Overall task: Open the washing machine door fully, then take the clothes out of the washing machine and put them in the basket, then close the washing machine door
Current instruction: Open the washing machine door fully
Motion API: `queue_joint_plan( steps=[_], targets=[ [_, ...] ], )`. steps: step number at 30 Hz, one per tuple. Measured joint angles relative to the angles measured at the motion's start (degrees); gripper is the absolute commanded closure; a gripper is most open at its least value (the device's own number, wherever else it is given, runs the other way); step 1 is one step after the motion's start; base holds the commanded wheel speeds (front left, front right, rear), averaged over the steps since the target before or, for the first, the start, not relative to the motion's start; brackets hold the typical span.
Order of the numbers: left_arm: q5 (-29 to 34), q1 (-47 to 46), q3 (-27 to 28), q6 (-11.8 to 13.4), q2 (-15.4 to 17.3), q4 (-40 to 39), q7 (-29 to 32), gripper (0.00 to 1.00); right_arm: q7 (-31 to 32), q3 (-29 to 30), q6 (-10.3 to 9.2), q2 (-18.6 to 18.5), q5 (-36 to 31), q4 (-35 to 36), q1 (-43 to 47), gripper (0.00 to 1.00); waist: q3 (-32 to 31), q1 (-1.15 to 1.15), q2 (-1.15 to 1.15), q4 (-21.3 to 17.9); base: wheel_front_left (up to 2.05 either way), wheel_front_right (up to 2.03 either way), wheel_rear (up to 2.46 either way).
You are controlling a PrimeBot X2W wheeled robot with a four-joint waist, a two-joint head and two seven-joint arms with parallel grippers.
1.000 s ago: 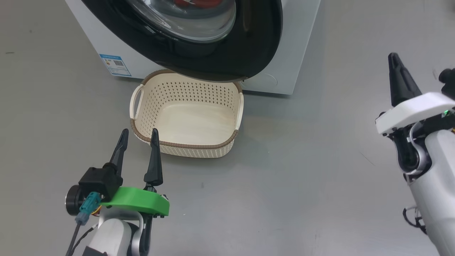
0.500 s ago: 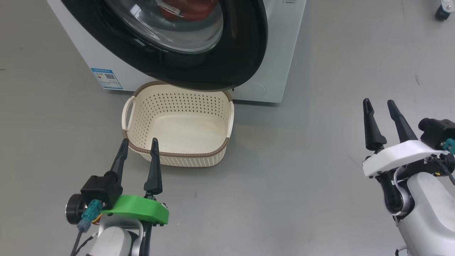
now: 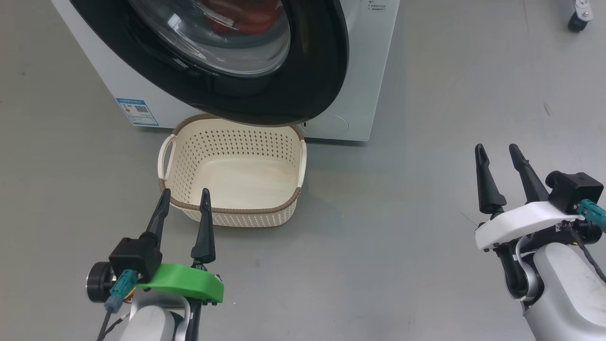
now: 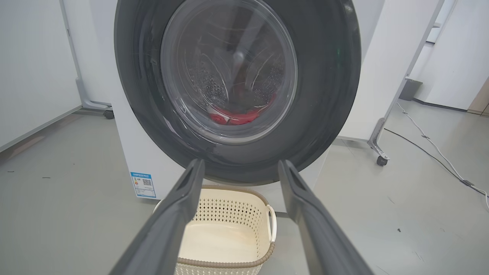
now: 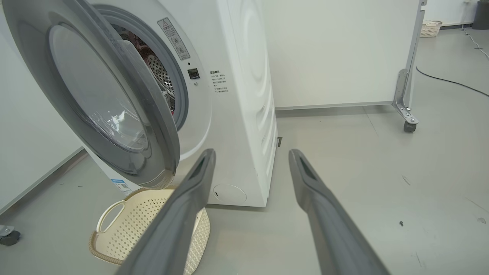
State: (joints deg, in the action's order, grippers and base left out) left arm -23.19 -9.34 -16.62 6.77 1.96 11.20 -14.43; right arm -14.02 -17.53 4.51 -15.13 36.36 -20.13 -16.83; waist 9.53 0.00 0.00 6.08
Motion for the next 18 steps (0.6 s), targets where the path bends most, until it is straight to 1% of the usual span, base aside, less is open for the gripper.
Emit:
queue_joint_plan(
  steps=[3, 10, 18],
  targets=[
    [0.3, 0.0, 0.0, 0.0, 0.0, 0.0, 0.0, 0.0, 0.0, -0.4, -0.58, -0.2, -1.6, 0.5, 0.5, 0.0, 0.0, 0.0, 0.0, -0.1, 0.0, 0.0, 0.0],
    [0.3, 0.0, 0.2, 0.0, 0.0, 0.0, 0.0, 0.0, 0.0, -0.3, -1.14, -0.1, -3.5, 2.5, 1.2, 0.0, 0.3, 0.0, 0.0, -0.1, 0.0, 0.0, 0.0],
    [0.3, 0.0, 1.0, 0.0, 0.0, -0.2, 0.0, 0.0, 0.0, 1.0, -1.66, 0.9, -3.8, 4.4, 2.3, 0.0, 0.8, 0.0, 0.0, -0.3, 0.0, 0.0, 0.0]
  ],
)
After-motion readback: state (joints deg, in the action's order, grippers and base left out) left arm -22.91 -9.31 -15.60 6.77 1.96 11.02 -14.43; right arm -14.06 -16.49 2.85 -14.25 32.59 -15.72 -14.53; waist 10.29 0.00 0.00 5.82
